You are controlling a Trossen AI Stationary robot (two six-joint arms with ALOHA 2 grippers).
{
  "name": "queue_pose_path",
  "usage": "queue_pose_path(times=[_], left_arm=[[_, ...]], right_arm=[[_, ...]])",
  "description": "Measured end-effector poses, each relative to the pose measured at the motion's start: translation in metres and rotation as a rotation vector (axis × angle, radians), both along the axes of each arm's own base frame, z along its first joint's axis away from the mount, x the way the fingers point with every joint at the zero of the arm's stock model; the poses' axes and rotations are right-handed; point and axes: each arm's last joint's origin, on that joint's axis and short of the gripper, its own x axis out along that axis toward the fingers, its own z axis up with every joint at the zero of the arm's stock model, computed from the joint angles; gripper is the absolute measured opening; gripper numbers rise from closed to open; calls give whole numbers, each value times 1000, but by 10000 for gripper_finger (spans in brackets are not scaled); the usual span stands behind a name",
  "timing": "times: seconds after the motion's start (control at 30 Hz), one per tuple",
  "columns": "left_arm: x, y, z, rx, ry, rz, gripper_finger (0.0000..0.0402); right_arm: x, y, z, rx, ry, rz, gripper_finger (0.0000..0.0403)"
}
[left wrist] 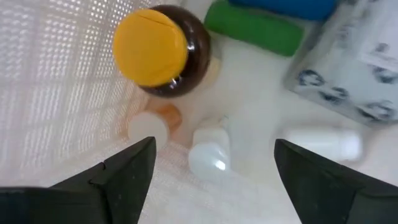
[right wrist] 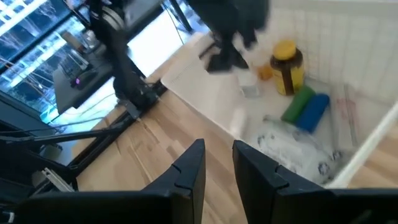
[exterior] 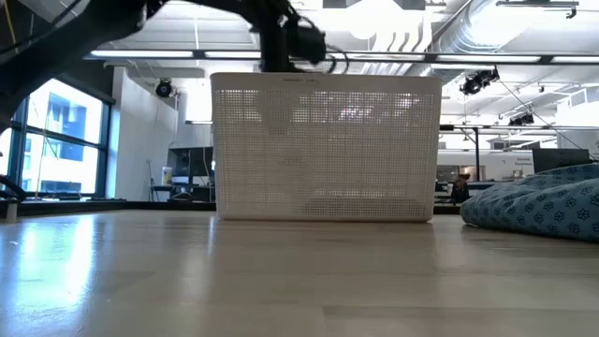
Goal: Pick & place medical supplies in basket/bin
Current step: Put the white rolled gauze into the white bin
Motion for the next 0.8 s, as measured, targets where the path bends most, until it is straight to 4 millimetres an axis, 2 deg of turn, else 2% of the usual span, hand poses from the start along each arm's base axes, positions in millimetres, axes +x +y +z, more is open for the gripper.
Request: queue_pose_path(times=[0.17, 0.37, 0.57, 0.7, 0.8], left_arm=[[-7, -17, 27, 14, -79, 8, 346], [-17, -40, 60, 41, -190, 17, 333], [-36, -71, 104, 71, -364, 46, 321], [-53, -103, 139, 76, -529, 47, 314], [-61, -129, 156, 53, -624, 31, 309]], right_arm=[[4, 3, -15, 133, 130, 27, 74], [23, 22, -36, 324, 308, 130, 81], [32, 52, -48, 457, 394, 165, 128], [33, 79, -56, 575, 449, 149, 161], [34, 106, -69, 604, 528, 138, 175]])
